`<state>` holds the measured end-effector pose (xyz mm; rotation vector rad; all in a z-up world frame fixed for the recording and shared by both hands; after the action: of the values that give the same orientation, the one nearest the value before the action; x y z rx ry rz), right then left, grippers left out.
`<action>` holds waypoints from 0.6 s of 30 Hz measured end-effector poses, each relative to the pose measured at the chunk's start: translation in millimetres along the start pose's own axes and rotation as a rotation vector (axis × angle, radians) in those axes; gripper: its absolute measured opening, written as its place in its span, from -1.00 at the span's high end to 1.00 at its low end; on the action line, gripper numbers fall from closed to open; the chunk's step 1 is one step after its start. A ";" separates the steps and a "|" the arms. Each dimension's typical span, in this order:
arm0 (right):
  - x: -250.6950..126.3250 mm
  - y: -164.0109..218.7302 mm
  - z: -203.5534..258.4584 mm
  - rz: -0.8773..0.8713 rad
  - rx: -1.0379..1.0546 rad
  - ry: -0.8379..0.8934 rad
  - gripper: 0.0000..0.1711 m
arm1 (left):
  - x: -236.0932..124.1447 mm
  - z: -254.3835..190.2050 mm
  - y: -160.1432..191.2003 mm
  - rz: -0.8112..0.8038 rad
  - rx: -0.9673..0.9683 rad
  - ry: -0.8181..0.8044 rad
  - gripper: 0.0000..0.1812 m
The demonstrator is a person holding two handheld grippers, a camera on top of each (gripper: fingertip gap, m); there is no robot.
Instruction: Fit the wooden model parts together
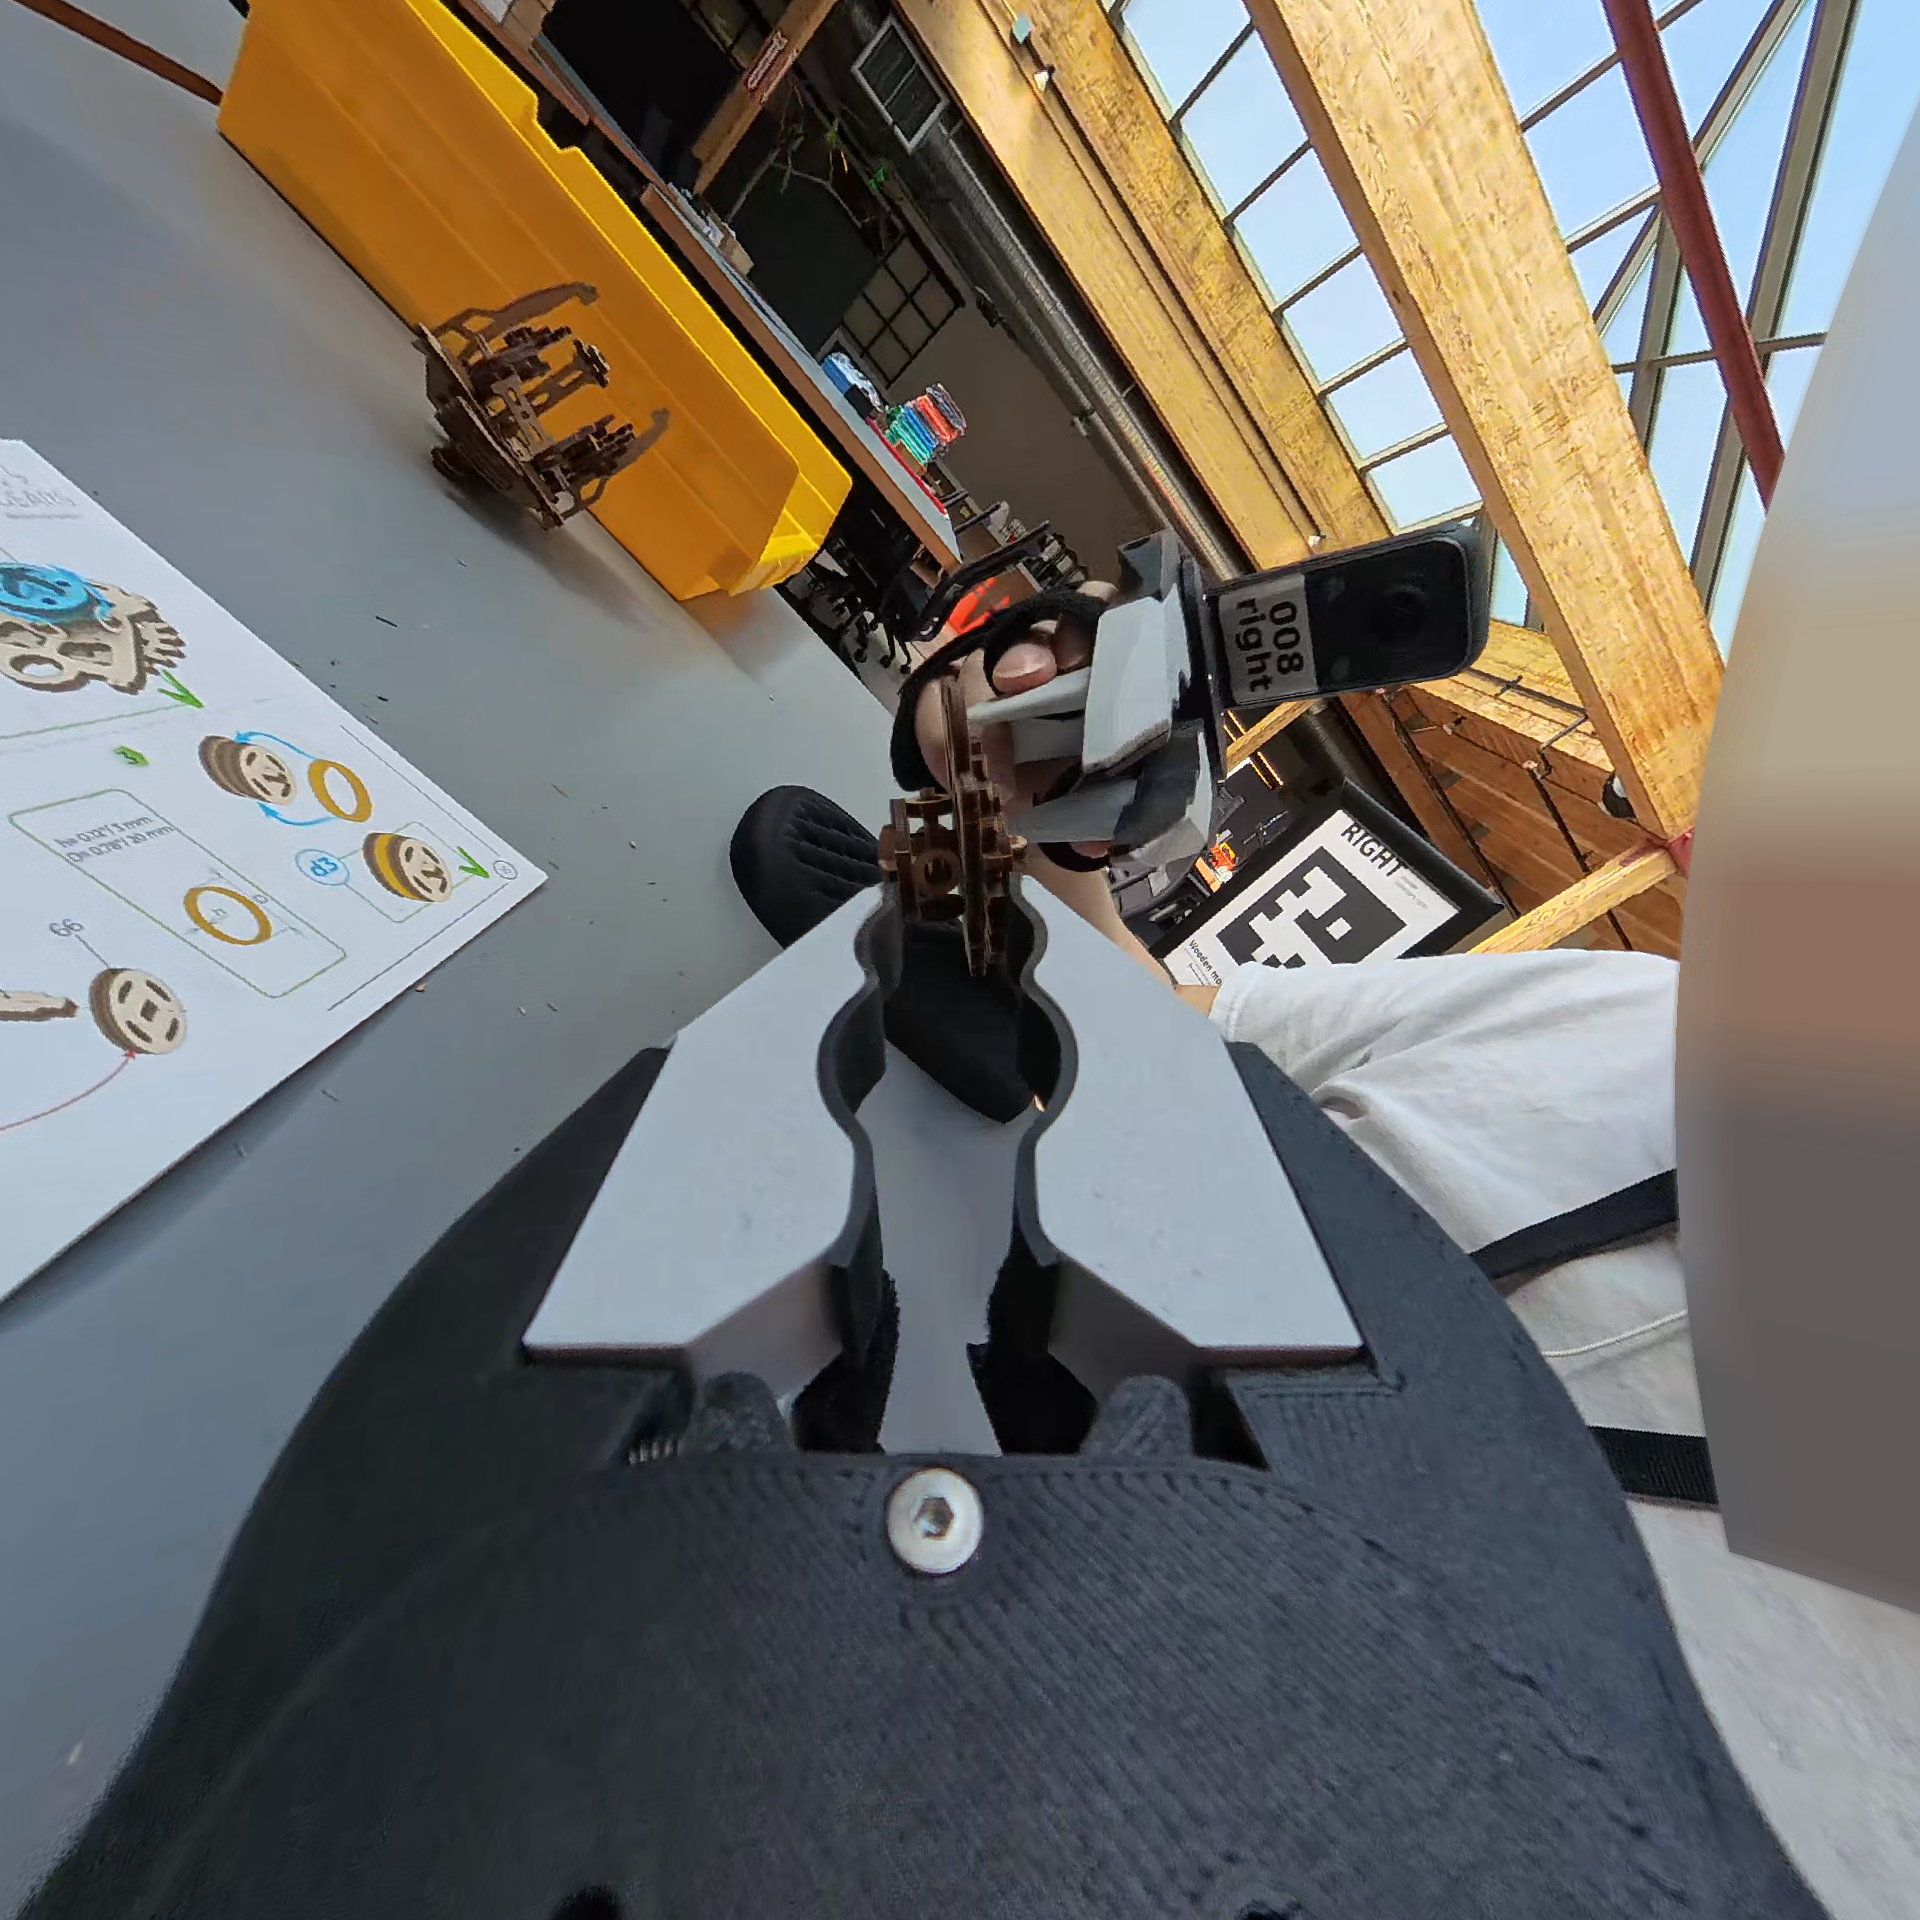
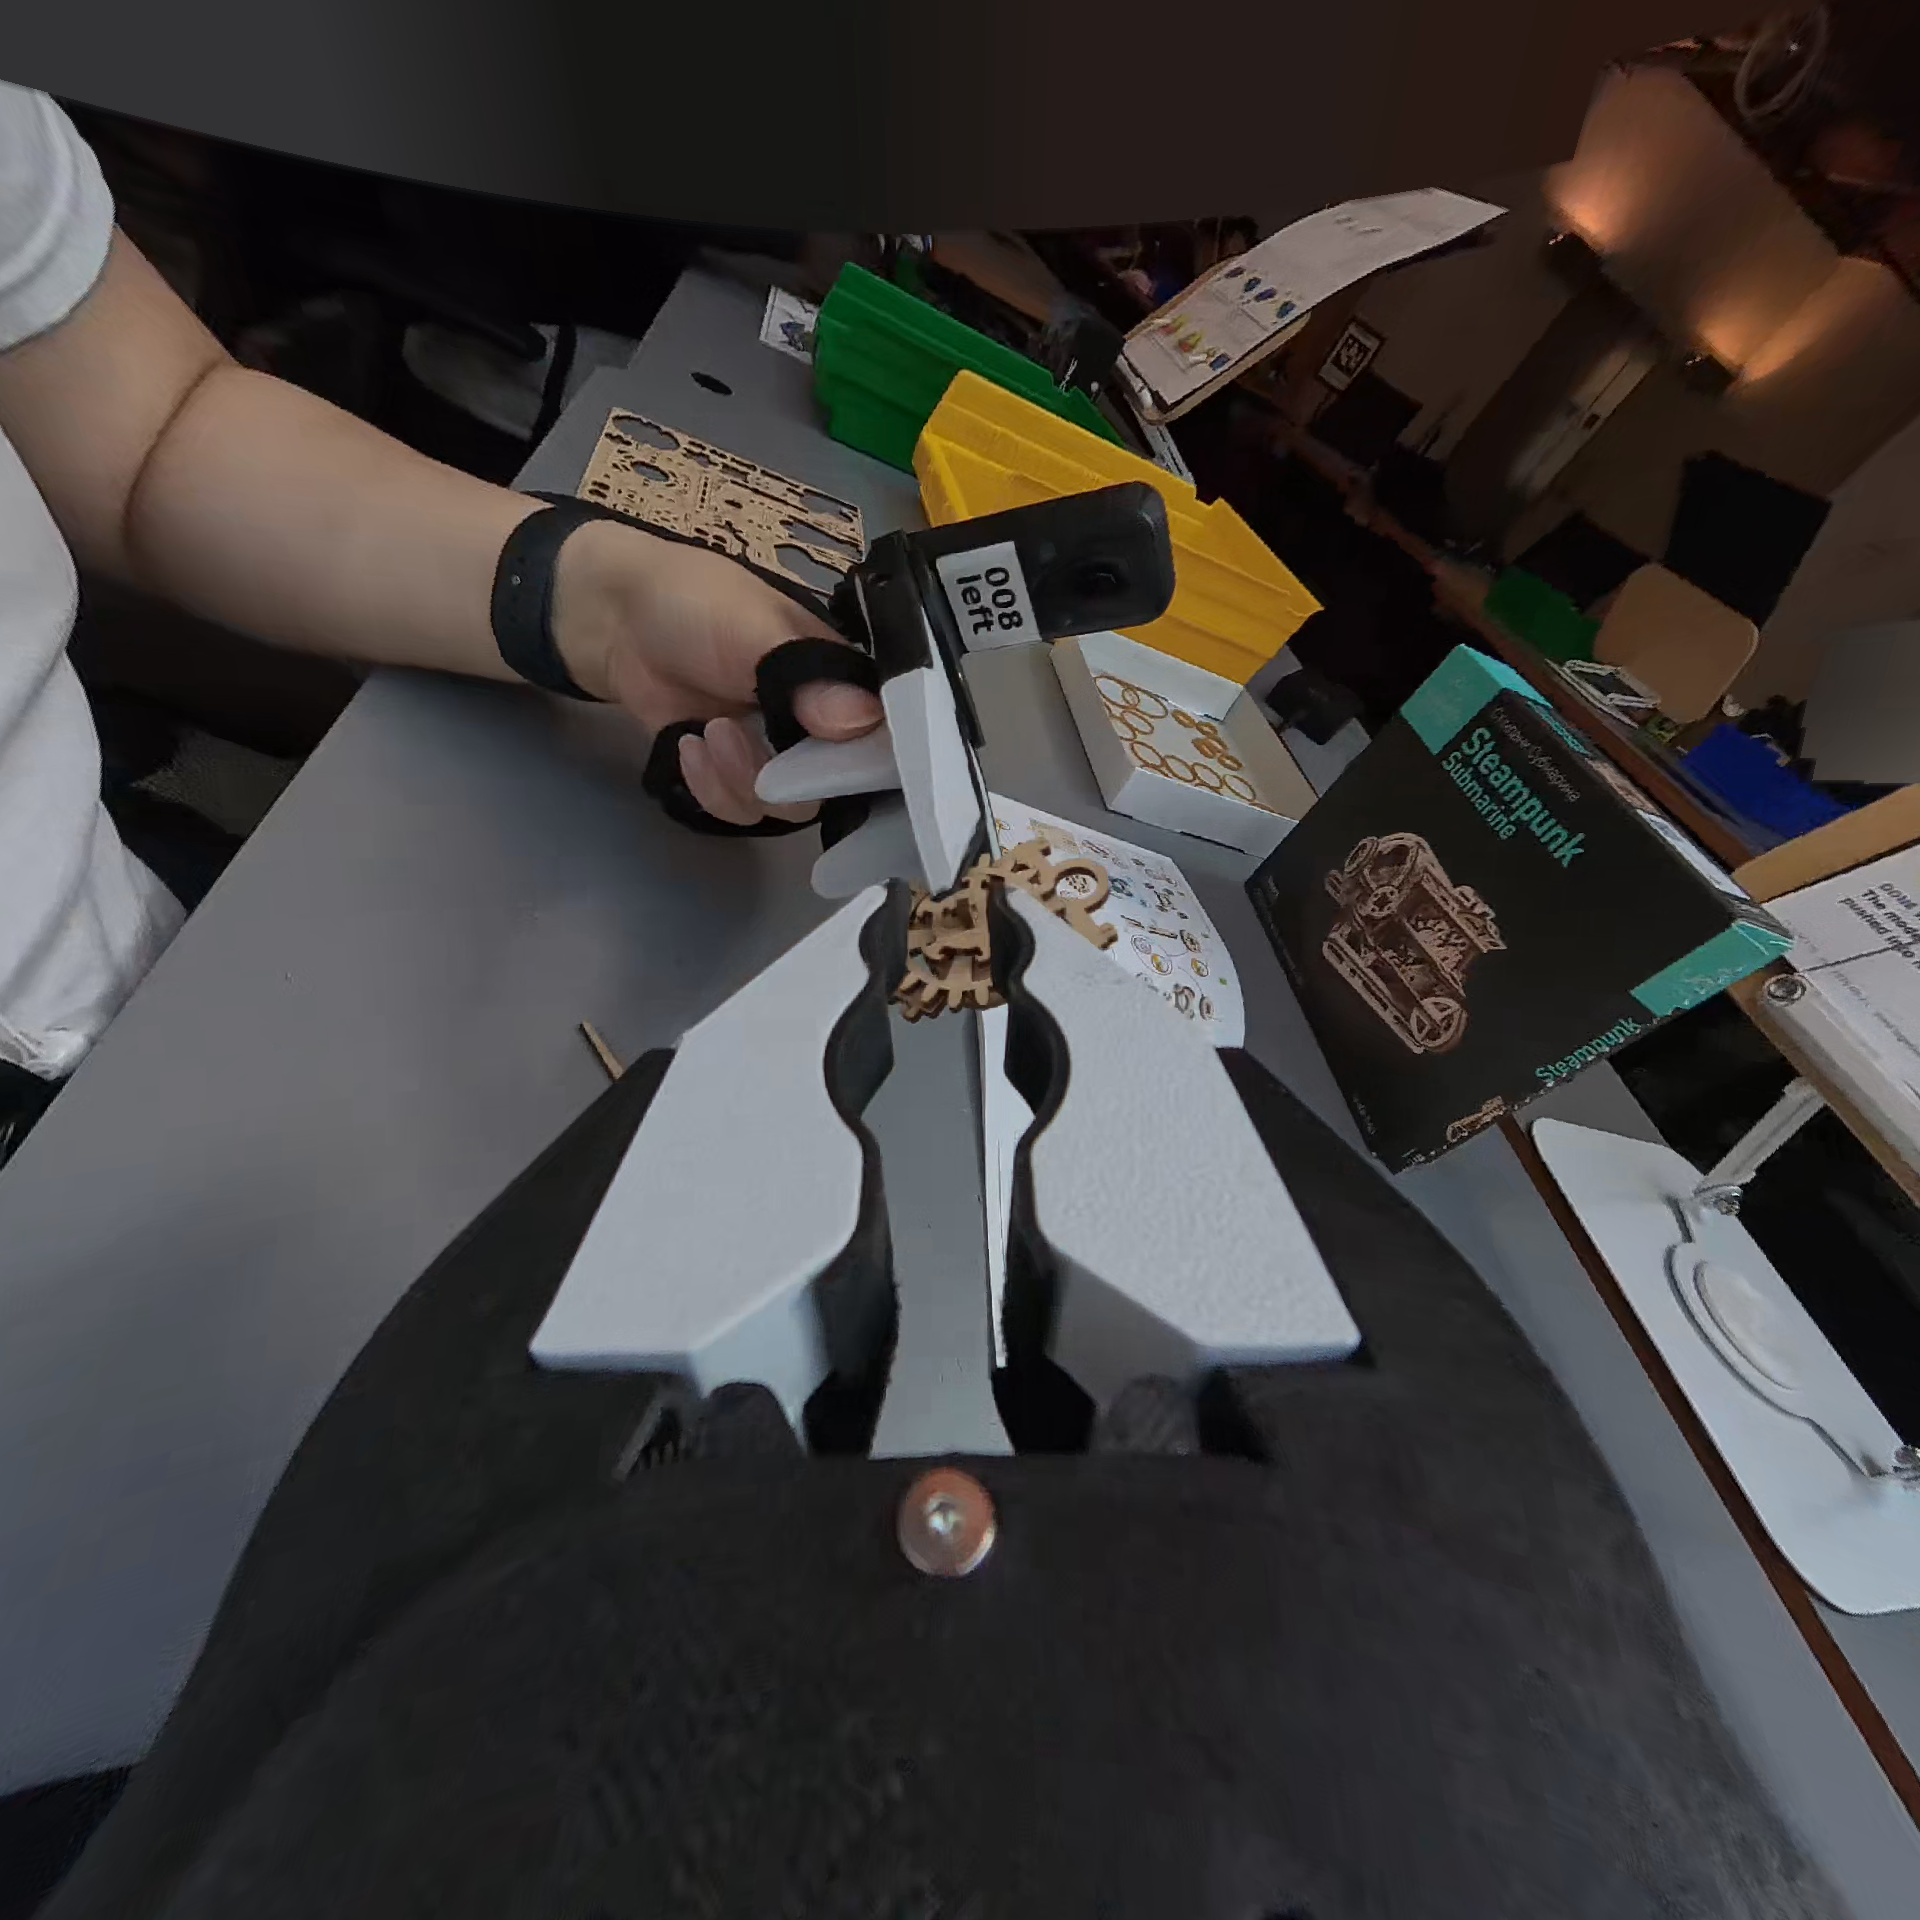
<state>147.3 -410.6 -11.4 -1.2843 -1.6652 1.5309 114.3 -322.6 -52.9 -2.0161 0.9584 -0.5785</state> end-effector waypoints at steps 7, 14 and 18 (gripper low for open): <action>19.5 16.4 1.4 0.110 -0.077 0.048 0.86 | 0.3 4.7 3.9 0.008 -0.040 -0.019 0.81; 22.6 20.8 -4.7 0.132 -0.108 0.109 0.88 | 0.7 7.0 6.5 0.012 -0.065 -0.023 0.81; 24.2 23.4 -2.1 0.154 -0.131 0.104 0.92 | 1.6 8.2 8.5 0.020 -0.070 -0.031 0.81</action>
<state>146.0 -390.4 -38.3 -1.5664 -1.6561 1.4337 117.2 -323.3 -64.4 -2.0691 0.9918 -0.5079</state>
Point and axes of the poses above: each gripper's, where its closed fingertips meet, x out along the fingers, y out of its underside, z = x × y across the jaws, the point moved 4 cm from there along -x, back along the fingers, and after that the axes turned 13 degrees about x, right-handed, at the moved point
